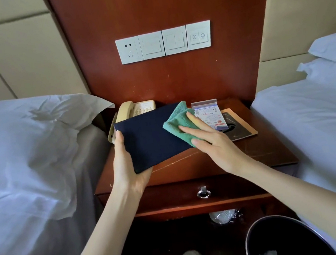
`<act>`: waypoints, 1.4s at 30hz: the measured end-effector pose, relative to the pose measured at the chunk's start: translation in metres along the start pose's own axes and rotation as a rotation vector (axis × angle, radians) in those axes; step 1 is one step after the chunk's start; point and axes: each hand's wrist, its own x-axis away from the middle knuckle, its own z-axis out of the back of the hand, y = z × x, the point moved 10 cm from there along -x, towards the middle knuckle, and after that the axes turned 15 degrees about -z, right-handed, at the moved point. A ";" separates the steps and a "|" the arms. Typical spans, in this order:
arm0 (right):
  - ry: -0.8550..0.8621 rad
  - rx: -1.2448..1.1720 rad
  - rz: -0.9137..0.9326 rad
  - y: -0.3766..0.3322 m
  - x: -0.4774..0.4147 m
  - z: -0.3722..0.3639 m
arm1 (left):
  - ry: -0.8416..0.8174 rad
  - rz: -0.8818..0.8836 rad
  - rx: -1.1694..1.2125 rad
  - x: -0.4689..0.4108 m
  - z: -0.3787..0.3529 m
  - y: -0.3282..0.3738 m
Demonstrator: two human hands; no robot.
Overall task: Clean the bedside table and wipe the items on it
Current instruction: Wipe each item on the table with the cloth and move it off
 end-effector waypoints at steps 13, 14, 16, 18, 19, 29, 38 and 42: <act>0.051 -0.629 -0.200 -0.012 0.003 0.036 | 0.026 0.053 -0.137 0.026 -0.004 0.010; 0.043 -0.656 -0.209 -0.011 0.005 0.036 | 0.018 0.058 -0.142 0.027 -0.005 0.010; 0.018 -0.725 -0.224 -0.009 0.012 0.036 | 0.011 0.050 -0.159 0.032 -0.009 0.013; 0.006 -0.765 -0.238 -0.004 0.021 0.035 | 0.038 0.035 -0.163 0.036 -0.009 0.016; 0.009 -0.758 -0.245 -0.002 0.026 0.035 | 0.057 0.023 -0.167 0.037 -0.009 0.018; 0.067 -0.644 -0.311 0.012 0.048 0.041 | 0.261 -0.210 -0.301 0.036 0.023 0.061; 0.172 -0.694 -0.377 0.016 0.010 0.031 | 0.271 -0.389 -0.603 -0.006 0.054 0.111; 0.144 -0.679 -0.357 -0.001 -0.016 0.001 | 0.302 -0.418 -0.689 -0.022 0.085 0.145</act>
